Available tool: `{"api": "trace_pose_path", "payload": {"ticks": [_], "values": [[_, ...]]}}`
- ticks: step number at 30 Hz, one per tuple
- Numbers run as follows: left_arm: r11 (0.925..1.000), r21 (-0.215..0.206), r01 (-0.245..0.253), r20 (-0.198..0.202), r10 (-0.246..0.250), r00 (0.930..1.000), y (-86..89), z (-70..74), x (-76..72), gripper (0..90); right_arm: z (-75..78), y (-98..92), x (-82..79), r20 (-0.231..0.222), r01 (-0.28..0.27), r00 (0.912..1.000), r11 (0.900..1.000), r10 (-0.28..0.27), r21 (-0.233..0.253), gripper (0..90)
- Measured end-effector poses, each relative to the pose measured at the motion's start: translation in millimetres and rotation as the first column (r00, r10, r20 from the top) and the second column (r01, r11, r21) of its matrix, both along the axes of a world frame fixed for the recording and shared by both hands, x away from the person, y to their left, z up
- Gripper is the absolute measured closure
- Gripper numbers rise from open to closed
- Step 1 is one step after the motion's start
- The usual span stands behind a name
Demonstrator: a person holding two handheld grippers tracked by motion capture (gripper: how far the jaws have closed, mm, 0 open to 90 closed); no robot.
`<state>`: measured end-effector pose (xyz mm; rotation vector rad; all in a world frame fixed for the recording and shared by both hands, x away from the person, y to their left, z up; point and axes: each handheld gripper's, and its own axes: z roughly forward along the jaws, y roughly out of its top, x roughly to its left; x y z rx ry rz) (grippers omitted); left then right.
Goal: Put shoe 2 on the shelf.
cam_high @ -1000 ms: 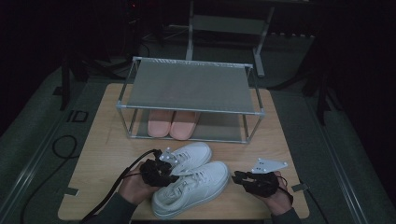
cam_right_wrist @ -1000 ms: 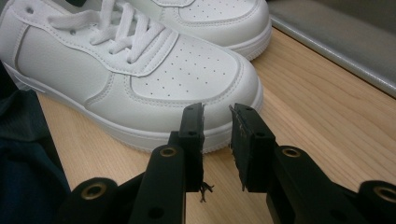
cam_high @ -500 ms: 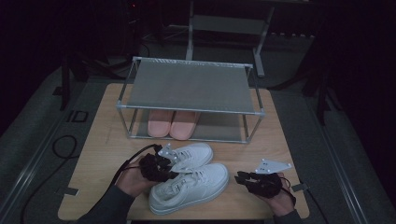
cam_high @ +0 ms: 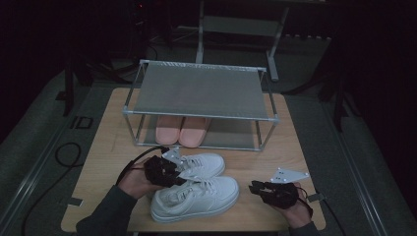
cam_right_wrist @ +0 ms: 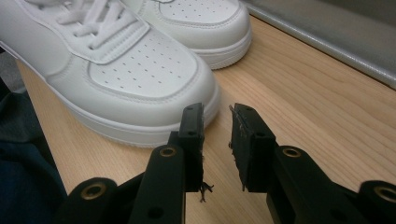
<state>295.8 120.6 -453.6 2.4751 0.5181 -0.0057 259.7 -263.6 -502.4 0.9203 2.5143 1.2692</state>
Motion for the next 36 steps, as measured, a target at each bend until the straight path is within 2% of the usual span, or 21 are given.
{"api": "trace_pose_path", "payload": {"ticks": [5, 10, 14, 28, 36], "values": [[0.9996, -0.016, 0.023, 0.004, -0.023, 0.9997, 3.7, 2.5, 3.7, 78.8, -0.8, -2.0, 0.1, -0.003, 0.003, 1.0000, 1.000, -0.003, -0.005, 73.4], [0.9983, -0.038, 0.043, -0.009, -0.044, 0.9990, 7.3, 7.0, 9.6, 78.8, -1.6, -5.0, 0.2, -0.006, 0.013, 0.9999, 1.000, -0.013, 0.000, 73.4], [0.9972, -0.036, 0.065, 0.011, -0.065, 0.9978, 8.2, 13.8, 10.3, 78.8, -2.6, -7.1, 0.0, -0.008, 0.018, 0.9998, 1.000, -0.017, 0.003, 73.3], [0.9965, -0.040, 0.073, 0.060, -0.070, 0.9957, 18.1, 36.5, 16.2, 78.7, -7.0, -10.4, 0.1, -0.020, 0.027, 0.9994, 1.000, -0.027, 0.010, 72.6], [0.9950, -0.060, 0.080, 0.065, -0.076, 0.9950, 20.9, 42.9, 18.1, 78.7, -9.1, -12.7, 0.4, -0.020, 0.036, 0.9992, 0.999, -0.036, 0.019, 72.6]]}}
